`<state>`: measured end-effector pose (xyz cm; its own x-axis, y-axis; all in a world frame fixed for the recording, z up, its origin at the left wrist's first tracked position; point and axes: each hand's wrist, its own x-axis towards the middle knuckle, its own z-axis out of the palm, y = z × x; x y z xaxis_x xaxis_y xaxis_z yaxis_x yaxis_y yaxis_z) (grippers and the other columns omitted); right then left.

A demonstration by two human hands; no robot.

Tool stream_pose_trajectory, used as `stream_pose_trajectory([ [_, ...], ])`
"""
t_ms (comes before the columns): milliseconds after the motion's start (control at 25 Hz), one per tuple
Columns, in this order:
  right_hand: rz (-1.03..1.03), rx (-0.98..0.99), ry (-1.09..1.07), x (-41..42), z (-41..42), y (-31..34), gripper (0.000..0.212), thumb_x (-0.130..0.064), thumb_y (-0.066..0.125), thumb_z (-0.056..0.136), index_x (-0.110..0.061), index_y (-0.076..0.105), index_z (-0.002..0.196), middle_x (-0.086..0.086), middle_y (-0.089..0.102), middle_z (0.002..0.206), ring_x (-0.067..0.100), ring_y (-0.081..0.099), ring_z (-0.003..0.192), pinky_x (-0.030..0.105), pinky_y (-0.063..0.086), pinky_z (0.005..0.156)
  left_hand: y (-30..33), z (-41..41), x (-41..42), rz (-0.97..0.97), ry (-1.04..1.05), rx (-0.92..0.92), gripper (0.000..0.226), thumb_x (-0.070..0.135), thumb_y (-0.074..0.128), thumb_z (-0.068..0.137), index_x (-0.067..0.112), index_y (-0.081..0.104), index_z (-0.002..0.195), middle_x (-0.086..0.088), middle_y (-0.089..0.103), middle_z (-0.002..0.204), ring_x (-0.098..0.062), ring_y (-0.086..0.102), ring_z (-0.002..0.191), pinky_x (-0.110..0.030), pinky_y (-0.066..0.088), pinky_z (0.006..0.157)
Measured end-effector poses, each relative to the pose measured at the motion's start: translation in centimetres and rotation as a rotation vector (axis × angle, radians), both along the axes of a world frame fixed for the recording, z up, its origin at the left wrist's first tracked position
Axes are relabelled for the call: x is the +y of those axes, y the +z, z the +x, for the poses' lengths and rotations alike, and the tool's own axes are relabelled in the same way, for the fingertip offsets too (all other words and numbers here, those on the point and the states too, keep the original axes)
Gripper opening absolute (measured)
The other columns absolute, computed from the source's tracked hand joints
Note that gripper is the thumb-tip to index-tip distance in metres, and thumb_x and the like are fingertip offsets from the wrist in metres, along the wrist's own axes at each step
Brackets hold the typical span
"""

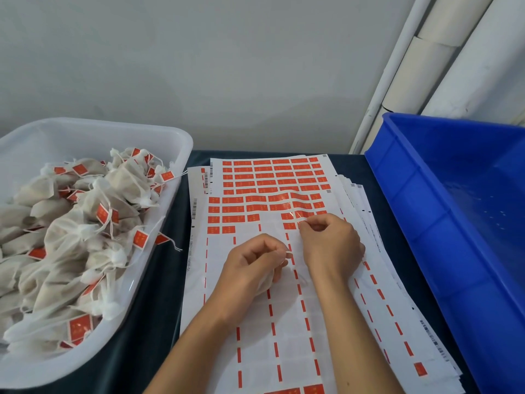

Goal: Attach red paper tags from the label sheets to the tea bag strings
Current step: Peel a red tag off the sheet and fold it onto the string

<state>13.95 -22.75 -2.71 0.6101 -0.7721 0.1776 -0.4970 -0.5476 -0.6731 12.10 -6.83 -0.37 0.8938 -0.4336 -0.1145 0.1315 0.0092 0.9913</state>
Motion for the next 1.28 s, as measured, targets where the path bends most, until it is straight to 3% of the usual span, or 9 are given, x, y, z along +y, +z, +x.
stream_pose_trajectory([
  [200, -0.287, 0.101, -0.064, 1.8, -1.1, -0.7, 0.047, -0.059, 0.062, 0.093, -0.018, 0.075, 0.112, 0.004, 0.069, 0.111, 0.023, 0.059, 0.100, 0.038, 0.044, 0.090, 0.1, -0.2, -0.1, -0.022, -0.007, -0.024, 0.021, 0.037, 0.058, 0.089, 0.031, 0.074, 0.078, 0.000, 0.071, 0.087, -0.029, 0.066, 0.091, -0.025, 0.056, 0.082],
  [320, -0.282, 0.126, -0.071, 2.0, -0.8, -0.7, 0.047, -0.059, 0.060, 0.094, -0.018, 0.077, 0.109, 0.003, 0.068, 0.109, 0.021, 0.059, 0.099, 0.036, 0.045, 0.090, 0.2, -0.2, -0.1, -0.033, -0.016, -0.028, 0.021, 0.036, 0.058, 0.089, 0.031, 0.075, 0.077, -0.004, 0.070, 0.086, -0.027, 0.064, 0.082, -0.025, 0.054, 0.077],
  [480, -0.229, 0.114, -0.134, 2.1, 0.1, -0.5, 0.044, -0.057, 0.062, 0.094, -0.018, 0.079, 0.105, 0.004, 0.070, 0.109, 0.022, 0.059, 0.098, 0.039, 0.044, 0.091, 0.2, -0.2, -0.2, -0.019, -0.023, -0.038, 0.022, 0.035, 0.057, 0.089, 0.027, 0.075, 0.079, -0.003, 0.070, 0.085, -0.012, 0.062, 0.073, -0.021, 0.054, 0.074],
  [680, -0.211, 0.097, -0.168, 2.1, 0.6, -0.5, 0.044, -0.057, 0.059, 0.095, -0.018, 0.079, 0.099, 0.005, 0.071, 0.105, 0.022, 0.057, 0.094, 0.039, 0.041, 0.087, 0.1, -0.3, -0.2, -0.012, -0.026, -0.041, 0.022, 0.035, 0.056, 0.089, 0.025, 0.075, 0.081, -0.006, 0.071, 0.088, -0.013, 0.062, 0.075, -0.022, 0.054, 0.074],
  [880, -0.260, 0.170, -0.094, 2.0, 0.7, -0.5, 0.043, -0.053, 0.052, 0.101, -0.018, 0.077, 0.107, 0.004, 0.070, 0.108, 0.020, 0.058, 0.096, 0.038, 0.043, 0.091, -0.1, -0.3, -0.2, -0.005, -0.028, -0.044, 0.024, 0.035, 0.057, 0.090, 0.019, 0.075, 0.086, -0.004, 0.071, 0.088, -0.015, 0.062, 0.076, -0.026, 0.054, 0.076],
  [1080, -0.301, 0.192, -0.062, 1.9, 0.6, -0.6, 0.045, -0.053, 0.047, 0.103, -0.020, 0.076, 0.114, 0.003, 0.070, 0.110, 0.020, 0.059, 0.097, 0.038, 0.044, 0.092, -0.1, -0.3, -0.2, 0.003, -0.034, -0.056, 0.022, 0.036, 0.057, 0.090, 0.024, 0.074, 0.084, 0.000, 0.071, 0.087, -0.013, 0.062, 0.076, -0.026, 0.054, 0.076],
  [1280, -0.295, 0.152, -0.044, 2.0, 0.3, -0.6, 0.043, -0.051, 0.051, 0.103, -0.020, 0.077, 0.117, 0.004, 0.071, 0.110, 0.021, 0.058, 0.094, 0.037, 0.042, 0.090, -0.1, -0.2, -0.3, 0.007, -0.039, -0.062, 0.021, 0.035, 0.057, 0.091, 0.024, 0.075, 0.084, 0.002, 0.071, 0.086, -0.013, 0.062, 0.076, -0.028, 0.053, 0.077],
])
